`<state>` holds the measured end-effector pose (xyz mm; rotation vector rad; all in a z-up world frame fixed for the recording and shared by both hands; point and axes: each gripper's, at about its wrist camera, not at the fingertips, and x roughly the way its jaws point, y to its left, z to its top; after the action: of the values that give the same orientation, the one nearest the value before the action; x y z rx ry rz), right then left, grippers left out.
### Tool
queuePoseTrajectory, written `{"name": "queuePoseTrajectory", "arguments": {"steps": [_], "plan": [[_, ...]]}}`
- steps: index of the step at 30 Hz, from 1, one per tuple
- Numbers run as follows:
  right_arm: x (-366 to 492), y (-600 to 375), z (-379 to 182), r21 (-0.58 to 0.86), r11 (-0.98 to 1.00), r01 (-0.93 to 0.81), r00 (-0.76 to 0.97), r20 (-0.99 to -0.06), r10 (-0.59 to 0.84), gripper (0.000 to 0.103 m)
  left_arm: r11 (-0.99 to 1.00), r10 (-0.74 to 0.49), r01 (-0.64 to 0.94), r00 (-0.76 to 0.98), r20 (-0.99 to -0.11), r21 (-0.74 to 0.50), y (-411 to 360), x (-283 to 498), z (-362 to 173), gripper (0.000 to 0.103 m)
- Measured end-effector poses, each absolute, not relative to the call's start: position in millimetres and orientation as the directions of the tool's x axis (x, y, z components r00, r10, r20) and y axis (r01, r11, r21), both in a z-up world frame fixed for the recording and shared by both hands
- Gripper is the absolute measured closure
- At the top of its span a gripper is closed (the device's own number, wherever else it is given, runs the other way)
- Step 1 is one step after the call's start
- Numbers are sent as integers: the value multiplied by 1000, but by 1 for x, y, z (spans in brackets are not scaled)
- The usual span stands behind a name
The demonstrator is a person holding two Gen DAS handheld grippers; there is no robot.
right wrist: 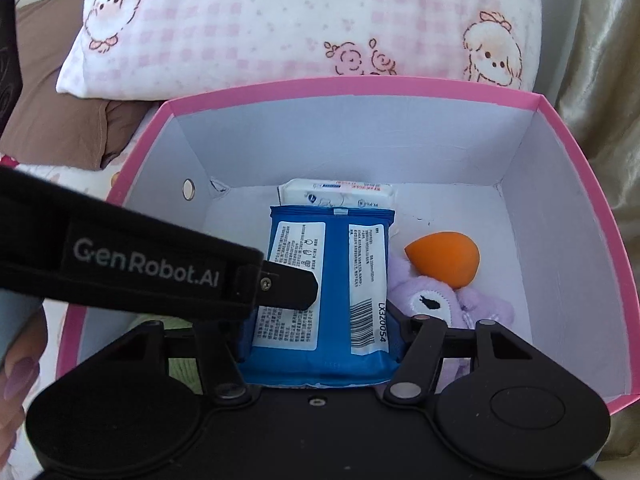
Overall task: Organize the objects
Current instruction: 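Lower the blue pack into the pink box and open the left gripper, then move the left gripper to the gold-capped foundation bottle and grasp it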
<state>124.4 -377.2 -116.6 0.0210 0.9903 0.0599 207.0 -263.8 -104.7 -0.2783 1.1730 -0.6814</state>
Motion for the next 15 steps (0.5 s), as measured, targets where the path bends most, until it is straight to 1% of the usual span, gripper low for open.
{"name": "queuePoseTrajectory", "arguments": {"steps": [1,3,4,6,9,15], "plan": [[122,-377,-115,51,998,-44,541,-839,66,34,765,-628,353,218,-747,-539,-261,205,-104,79],[119,-380,-109,75,997,-37,531,-843,83,27,759,-633,367,223,-741,-538,-256,199,-99,79],[116,-383,-106,94,995,-33,528,-844,97,26,753,-639,376,219,-738,-540,-254,196,-95,79],[110,-386,-96,114,993,-23,540,-835,108,25,742,-649,394,216,-729,-543,-249,190,-86,79],[101,-386,-78,107,994,-18,563,-820,99,24,737,-651,426,238,-721,-525,-241,180,-66,78],[78,-364,-31,61,994,-94,626,-772,107,23,737,-635,485,261,-727,-470,-219,166,-19,77]]}}
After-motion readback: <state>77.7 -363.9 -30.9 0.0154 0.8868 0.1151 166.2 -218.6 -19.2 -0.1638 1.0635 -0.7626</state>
